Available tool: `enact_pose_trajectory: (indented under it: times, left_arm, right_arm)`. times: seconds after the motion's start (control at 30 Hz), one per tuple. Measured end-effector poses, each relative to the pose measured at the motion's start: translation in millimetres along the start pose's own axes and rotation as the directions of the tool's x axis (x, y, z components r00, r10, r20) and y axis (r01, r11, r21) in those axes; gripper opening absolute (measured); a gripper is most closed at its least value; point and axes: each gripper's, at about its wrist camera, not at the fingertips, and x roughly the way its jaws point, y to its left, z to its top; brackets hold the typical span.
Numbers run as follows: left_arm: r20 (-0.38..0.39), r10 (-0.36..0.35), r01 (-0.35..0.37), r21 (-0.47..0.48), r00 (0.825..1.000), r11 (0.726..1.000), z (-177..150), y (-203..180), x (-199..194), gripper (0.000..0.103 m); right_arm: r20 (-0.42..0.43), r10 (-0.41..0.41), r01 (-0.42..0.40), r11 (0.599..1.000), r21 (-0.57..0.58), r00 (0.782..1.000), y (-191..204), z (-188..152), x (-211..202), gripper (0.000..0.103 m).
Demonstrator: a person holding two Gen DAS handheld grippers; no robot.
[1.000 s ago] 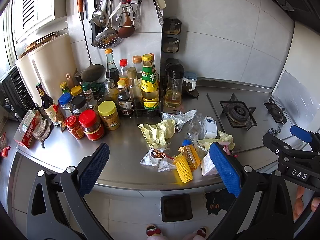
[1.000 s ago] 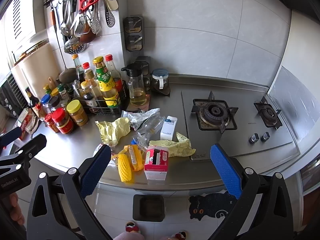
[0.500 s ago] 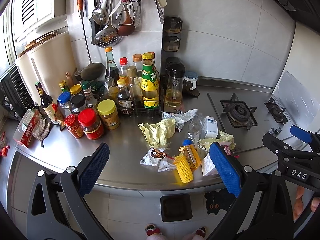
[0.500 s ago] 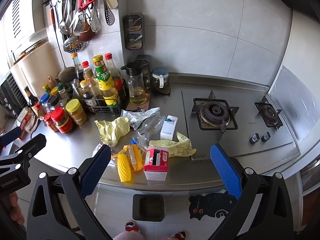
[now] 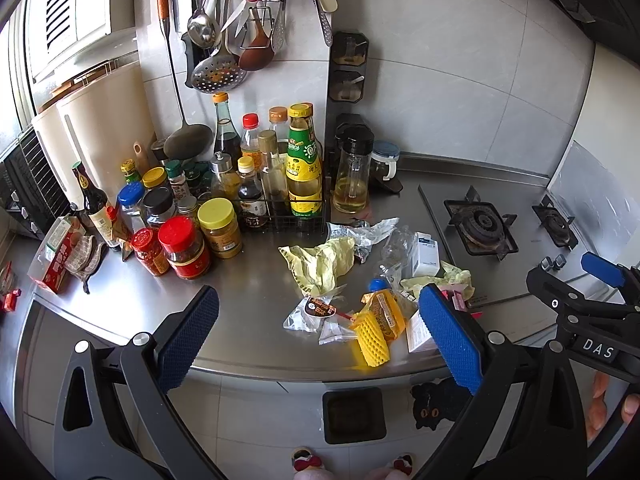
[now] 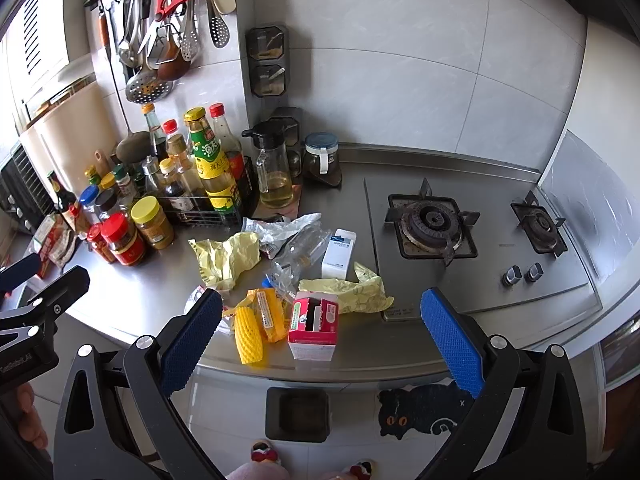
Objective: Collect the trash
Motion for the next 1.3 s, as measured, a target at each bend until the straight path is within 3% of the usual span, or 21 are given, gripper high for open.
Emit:
enact_pose_trajectory:
  times: [0.37, 0.6, 0.87, 1.3]
  left_arm:
    - [-0.006, 0.004, -0.004, 0.007, 1.000, 1.000, -5, 1, 7, 0.095]
    - [-0.018, -0.050, 0.050, 0.020, 0.999, 0.999, -17, -7, 27, 0.095]
    - [-0.078, -0.083, 0.084, 0.007, 0.993, 0.996, -36, -12, 53, 0.095]
    - [-0.207, -0.139, 0.156, 0.066, 0.968, 0.986, -99, -34, 116, 0.095]
  right_arm:
    - [0.016, 0.021, -0.021, 1.000, 0.022, 1.000, -9, -7, 9, 0.100]
    - [-0.031, 0.002, -0.001, 0.999, 0.043, 1.000, -20, -16, 30, 0.100]
    - [-0.071, -0.027, 0.031, 0.998, 0.048, 0.997, -27, -29, 53, 0.100]
    - [-0.136, 0.074, -0.065, 0.995, 0.070, 0.988, -28, -61, 101, 0.099]
